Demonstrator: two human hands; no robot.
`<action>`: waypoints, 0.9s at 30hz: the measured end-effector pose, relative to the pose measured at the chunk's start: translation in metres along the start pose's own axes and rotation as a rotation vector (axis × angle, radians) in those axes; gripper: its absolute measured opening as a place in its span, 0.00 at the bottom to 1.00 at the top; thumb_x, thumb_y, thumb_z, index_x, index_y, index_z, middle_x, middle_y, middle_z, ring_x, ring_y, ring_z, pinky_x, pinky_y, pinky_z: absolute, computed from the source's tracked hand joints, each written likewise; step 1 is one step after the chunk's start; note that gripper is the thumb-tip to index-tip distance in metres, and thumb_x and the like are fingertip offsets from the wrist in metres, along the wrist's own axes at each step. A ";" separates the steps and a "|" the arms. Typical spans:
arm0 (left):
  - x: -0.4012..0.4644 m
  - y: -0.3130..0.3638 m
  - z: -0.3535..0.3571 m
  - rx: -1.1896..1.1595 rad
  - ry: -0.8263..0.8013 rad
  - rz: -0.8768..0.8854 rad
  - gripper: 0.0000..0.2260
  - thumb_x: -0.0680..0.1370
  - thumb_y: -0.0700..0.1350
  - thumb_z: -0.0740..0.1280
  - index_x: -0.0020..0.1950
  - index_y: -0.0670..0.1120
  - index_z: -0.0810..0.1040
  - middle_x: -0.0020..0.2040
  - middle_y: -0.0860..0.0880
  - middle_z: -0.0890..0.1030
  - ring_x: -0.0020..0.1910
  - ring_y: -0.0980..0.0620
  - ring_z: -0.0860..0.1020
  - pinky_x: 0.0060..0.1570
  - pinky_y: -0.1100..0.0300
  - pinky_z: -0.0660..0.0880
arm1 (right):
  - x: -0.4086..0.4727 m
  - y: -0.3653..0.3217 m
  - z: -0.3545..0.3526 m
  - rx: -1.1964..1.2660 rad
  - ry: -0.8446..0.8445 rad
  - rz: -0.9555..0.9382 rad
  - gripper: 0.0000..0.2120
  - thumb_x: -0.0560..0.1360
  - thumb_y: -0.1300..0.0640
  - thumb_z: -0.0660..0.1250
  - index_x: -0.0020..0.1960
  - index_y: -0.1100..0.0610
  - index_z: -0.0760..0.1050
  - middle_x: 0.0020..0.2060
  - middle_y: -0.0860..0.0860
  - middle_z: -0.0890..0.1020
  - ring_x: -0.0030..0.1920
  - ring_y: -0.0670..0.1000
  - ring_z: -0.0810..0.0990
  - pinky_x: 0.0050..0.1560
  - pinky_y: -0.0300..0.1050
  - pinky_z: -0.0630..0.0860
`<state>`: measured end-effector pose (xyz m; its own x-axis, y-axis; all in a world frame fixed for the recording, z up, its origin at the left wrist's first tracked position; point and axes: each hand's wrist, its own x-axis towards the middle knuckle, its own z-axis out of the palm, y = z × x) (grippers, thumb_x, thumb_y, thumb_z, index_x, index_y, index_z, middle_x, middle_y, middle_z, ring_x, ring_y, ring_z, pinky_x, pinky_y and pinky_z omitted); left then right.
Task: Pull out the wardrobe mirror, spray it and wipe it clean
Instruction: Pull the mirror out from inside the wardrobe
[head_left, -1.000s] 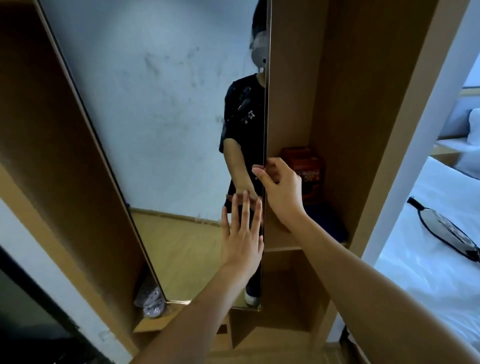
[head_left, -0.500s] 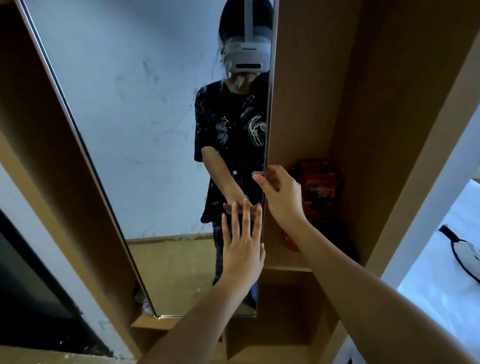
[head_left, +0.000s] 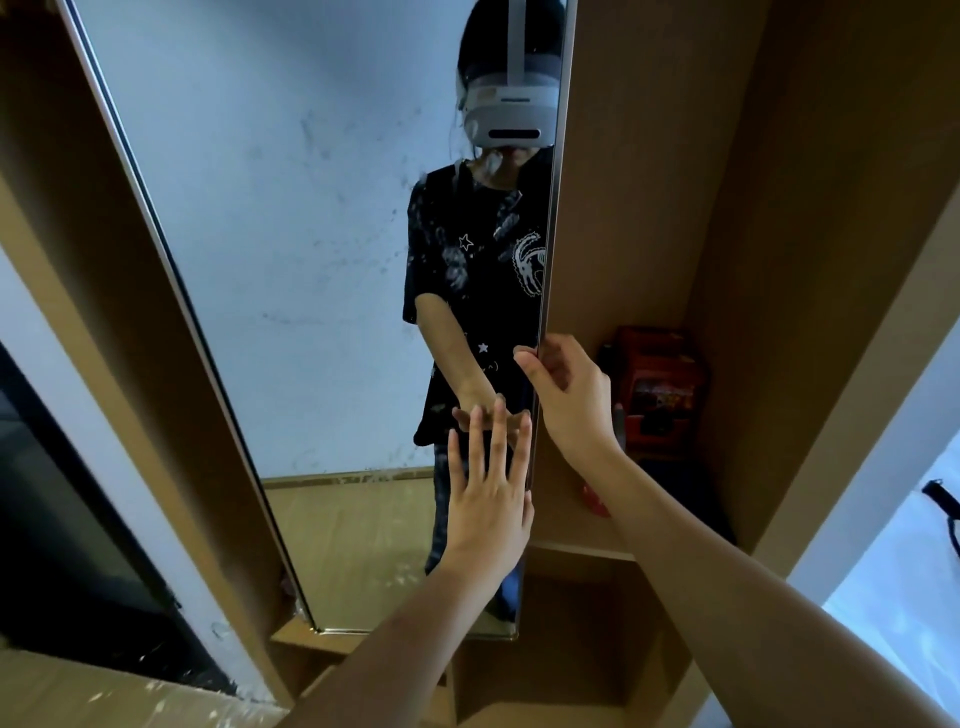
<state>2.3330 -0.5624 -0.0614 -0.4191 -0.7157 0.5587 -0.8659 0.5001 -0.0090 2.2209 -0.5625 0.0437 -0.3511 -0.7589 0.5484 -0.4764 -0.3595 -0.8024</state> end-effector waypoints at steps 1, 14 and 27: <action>-0.001 0.000 -0.001 -0.005 0.004 0.005 0.39 0.77 0.52 0.65 0.80 0.46 0.46 0.80 0.40 0.45 0.78 0.37 0.45 0.74 0.38 0.45 | -0.001 0.000 0.000 -0.003 0.002 -0.004 0.08 0.78 0.53 0.68 0.55 0.54 0.78 0.44 0.44 0.84 0.44 0.40 0.81 0.45 0.30 0.75; -0.007 -0.018 -0.011 -0.004 0.050 0.054 0.38 0.77 0.52 0.65 0.80 0.50 0.46 0.80 0.43 0.43 0.78 0.38 0.42 0.74 0.37 0.41 | -0.009 -0.007 0.000 -0.041 0.017 0.013 0.10 0.78 0.51 0.68 0.56 0.54 0.78 0.43 0.43 0.83 0.44 0.37 0.80 0.44 0.29 0.74; -0.001 -0.207 -0.092 -0.237 0.249 -0.660 0.34 0.81 0.52 0.60 0.80 0.48 0.44 0.79 0.37 0.48 0.77 0.35 0.46 0.72 0.36 0.39 | -0.015 -0.030 0.031 0.018 0.095 0.081 0.12 0.78 0.53 0.68 0.58 0.47 0.69 0.46 0.39 0.80 0.49 0.30 0.76 0.50 0.25 0.71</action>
<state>2.5379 -0.6202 0.0164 0.2667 -0.7861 0.5576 -0.8220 0.1165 0.5574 2.2658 -0.5567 0.0523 -0.4635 -0.7311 0.5006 -0.4293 -0.3090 -0.8487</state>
